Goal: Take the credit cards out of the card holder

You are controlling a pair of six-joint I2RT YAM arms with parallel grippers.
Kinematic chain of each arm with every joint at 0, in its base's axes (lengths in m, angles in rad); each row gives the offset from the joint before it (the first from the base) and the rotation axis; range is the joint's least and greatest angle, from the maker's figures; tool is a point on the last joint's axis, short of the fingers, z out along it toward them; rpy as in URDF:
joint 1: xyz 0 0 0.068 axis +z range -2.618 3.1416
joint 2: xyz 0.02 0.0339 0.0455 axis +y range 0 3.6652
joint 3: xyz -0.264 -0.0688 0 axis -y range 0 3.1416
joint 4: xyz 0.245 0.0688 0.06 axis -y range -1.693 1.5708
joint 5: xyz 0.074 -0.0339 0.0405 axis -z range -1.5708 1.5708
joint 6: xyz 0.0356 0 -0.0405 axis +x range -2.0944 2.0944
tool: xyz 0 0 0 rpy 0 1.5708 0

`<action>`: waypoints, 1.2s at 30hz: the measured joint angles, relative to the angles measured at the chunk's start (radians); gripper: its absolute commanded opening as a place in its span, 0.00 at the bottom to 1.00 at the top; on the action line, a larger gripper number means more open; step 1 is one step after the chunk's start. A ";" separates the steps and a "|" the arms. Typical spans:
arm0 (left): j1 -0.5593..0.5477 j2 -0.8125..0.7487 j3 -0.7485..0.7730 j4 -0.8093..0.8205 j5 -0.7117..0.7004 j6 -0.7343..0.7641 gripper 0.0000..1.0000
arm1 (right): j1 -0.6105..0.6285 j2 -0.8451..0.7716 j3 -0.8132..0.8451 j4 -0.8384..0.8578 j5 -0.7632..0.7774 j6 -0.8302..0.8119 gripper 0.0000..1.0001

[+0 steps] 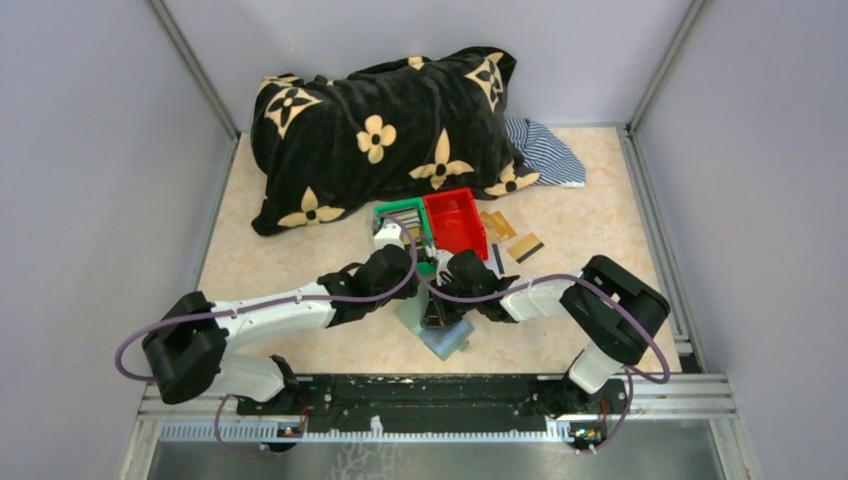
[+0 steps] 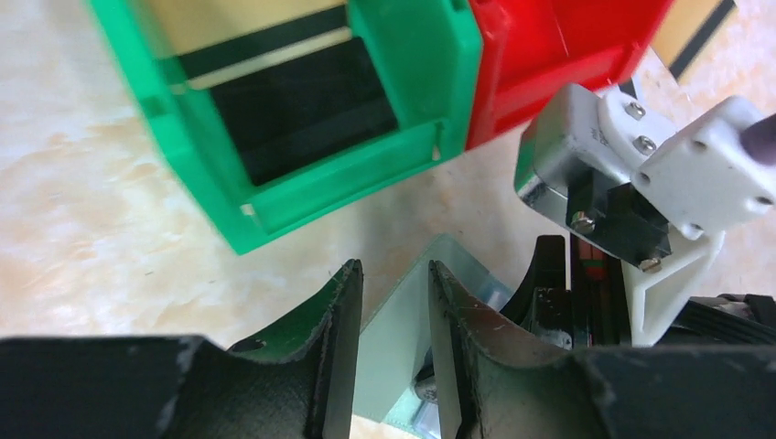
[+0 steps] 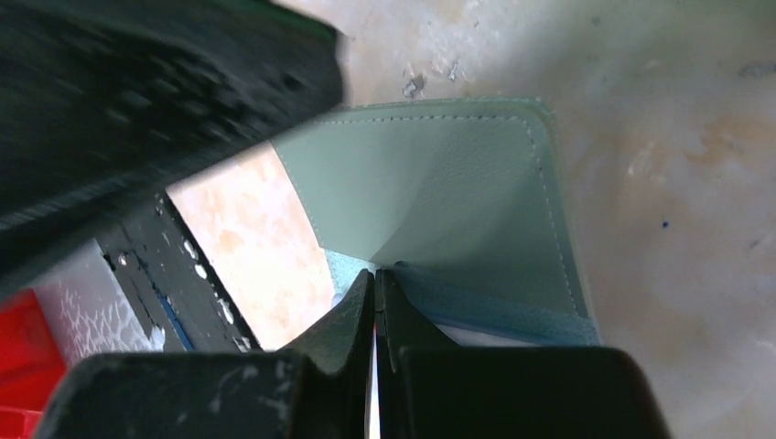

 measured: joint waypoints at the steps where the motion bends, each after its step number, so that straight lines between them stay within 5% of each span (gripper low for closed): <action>1: 0.000 0.016 -0.001 0.020 0.020 0.010 0.38 | 0.000 -0.010 -0.008 -0.008 -0.001 0.000 0.00; 12: 0.004 0.089 -0.105 0.257 0.247 0.095 0.35 | -0.018 -0.044 -0.033 -0.050 -0.024 0.010 0.00; 18: 0.004 0.125 -0.098 0.293 0.313 0.152 0.50 | -0.032 -0.044 -0.033 -0.058 -0.044 0.012 0.00; 36: -0.003 0.317 0.101 0.060 0.220 0.100 0.50 | -0.069 -0.209 -0.055 -0.166 0.011 0.000 0.00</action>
